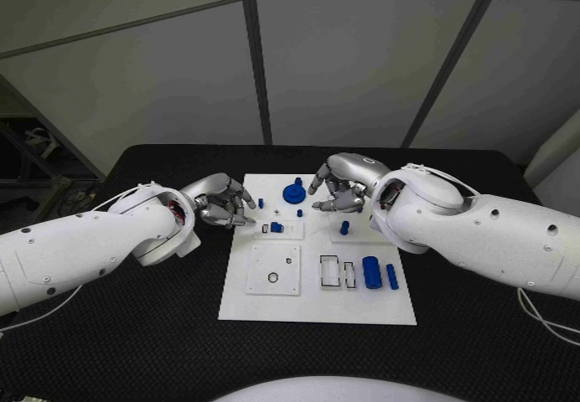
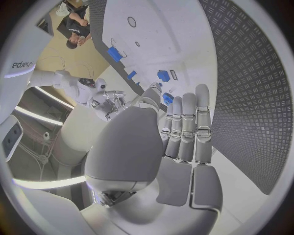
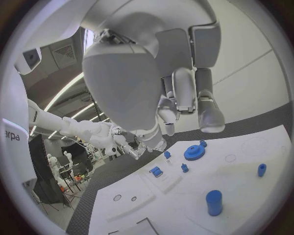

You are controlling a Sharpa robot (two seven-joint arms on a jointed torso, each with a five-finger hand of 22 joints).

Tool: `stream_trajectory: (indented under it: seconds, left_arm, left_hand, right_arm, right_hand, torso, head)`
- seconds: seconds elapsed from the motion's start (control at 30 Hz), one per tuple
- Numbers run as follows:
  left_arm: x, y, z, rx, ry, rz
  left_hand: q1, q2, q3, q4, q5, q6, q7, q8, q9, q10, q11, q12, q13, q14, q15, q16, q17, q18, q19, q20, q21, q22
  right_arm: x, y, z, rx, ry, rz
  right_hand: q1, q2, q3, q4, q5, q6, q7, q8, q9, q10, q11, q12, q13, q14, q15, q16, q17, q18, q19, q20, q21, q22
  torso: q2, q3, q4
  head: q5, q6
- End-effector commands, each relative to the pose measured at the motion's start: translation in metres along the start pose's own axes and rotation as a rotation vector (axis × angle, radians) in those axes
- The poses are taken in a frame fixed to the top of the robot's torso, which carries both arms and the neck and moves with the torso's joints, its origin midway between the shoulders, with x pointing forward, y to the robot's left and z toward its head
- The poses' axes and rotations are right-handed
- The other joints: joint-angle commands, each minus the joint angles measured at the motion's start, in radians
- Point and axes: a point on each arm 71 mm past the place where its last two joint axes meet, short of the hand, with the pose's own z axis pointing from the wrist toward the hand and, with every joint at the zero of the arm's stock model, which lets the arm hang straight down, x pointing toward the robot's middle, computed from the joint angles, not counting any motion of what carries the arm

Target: Assemble the parts on the task board

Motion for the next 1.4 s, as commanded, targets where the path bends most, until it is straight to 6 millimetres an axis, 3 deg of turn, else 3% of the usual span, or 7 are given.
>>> stream_trajectory:
  seconds: [0.03, 0.27, 0.7, 0.97, 1.4]
  left_arm:
    - [-0.002, 0.0, -0.001, -0.009, 0.015, -0.137]
    - [-0.01, 0.002, -0.004, -0.013, -0.027, -0.256]
    - [-0.021, -0.003, -0.01, 0.029, -0.149, -0.517]
    - [-0.024, -0.004, -0.013, 0.037, -0.171, -0.553]
    - [-0.025, -0.007, -0.014, 0.045, -0.18, -0.566]
  left_hand:
    - [0.003, 0.006, 0.012, 0.001, 0.004, 0.01, 0.003, -0.003, -0.009, -0.006, 0.004, -0.008, -0.013, -0.01, 0.001, 0.003, -0.007, -0.018, -0.002, 0.001, -0.005, 0.0]
    - [0.01, 0.008, 0.033, 0.001, 0.004, 0.019, 0.004, -0.003, -0.022, -0.003, 0.004, -0.011, -0.031, -0.014, 0.001, 0.004, -0.019, -0.017, -0.003, 0.002, -0.008, -0.001]
    - [0.034, 0.005, 0.123, -0.006, 0.004, 0.048, 0.005, -0.004, -0.06, 0.024, 0.002, -0.025, -0.089, -0.015, -0.004, 0.006, -0.051, -0.017, -0.001, -0.004, -0.006, 0.008]
    - [0.021, -0.014, 0.168, -0.009, 0.003, 0.056, 0.007, -0.009, -0.082, 0.033, 0.003, -0.029, -0.119, -0.014, -0.003, 0.009, -0.07, -0.018, -0.004, -0.004, -0.002, 0.015]
    - [0.014, -0.019, 0.183, -0.01, 0.002, 0.058, 0.009, -0.01, -0.09, 0.033, 0.004, -0.028, -0.128, -0.014, -0.002, 0.011, -0.076, -0.018, -0.005, -0.003, -0.002, 0.018]
  right_arm:
    - [0.006, 0.005, 0.006, 0.044, 0.02, -0.137]
    - [0.02, 0.024, 0.02, 0.033, 0.037, -0.153]
    - [0.042, 0.044, 0.038, 0.014, 0.046, -0.108]
    - [0.052, 0.049, 0.044, 0.017, 0.063, -0.086]
    - [0.065, 0.052, 0.049, 0.032, 0.106, -0.076]
  right_hand:
    - [-0.014, -0.003, 0.007, -0.001, -0.007, -0.001, 0.004, -0.01, 0.002, 0.013, 0.001, 0.031, 0.042, 0.082, 0.002, 0.026, 0.137, -0.018, 0.011, 0.002, 0.026, 0.032]
    - [-0.028, -0.008, 0.004, 0.0, -0.02, -0.005, 0.008, -0.021, 0.002, 0.035, 0.006, 0.082, 0.111, 0.087, 0.007, 0.066, 0.171, -0.026, 0.025, 0.007, 0.072, 0.089]
    - [-0.046, -0.008, -0.004, 0.007, -0.024, -0.019, 0.013, -0.033, 0.002, 0.029, 0.011, 0.086, 0.121, 0.085, 0.013, 0.069, 0.172, -0.024, 0.013, 0.012, 0.076, 0.093]
    - [-0.06, -0.006, -0.01, 0.014, -0.024, -0.023, 0.015, -0.036, 0.002, 0.026, 0.013, 0.087, 0.126, 0.084, 0.015, 0.07, 0.172, -0.024, 0.006, 0.015, 0.077, 0.093]
    - [-0.073, -0.005, -0.017, 0.02, -0.028, -0.025, 0.015, -0.037, 0.003, 0.025, 0.014, 0.089, 0.131, 0.083, 0.017, 0.073, 0.174, -0.023, 0.002, 0.017, 0.079, 0.095]
  torso:
    - [0.0, -0.0004, 0.0012]
    - [0.001, 0.0002, -0.0014]
    - [0.005, -0.0018, 0.0047]
    - [0.004, -0.0003, 0.003]
    - [0.003, -0.0004, 0.0026]
  head:
    - [0.005, 0.0]
    - [0.01, 0.001]
    - [0.019, -0.001]
    - [0.024, -0.004]
    - [0.028, -0.013]
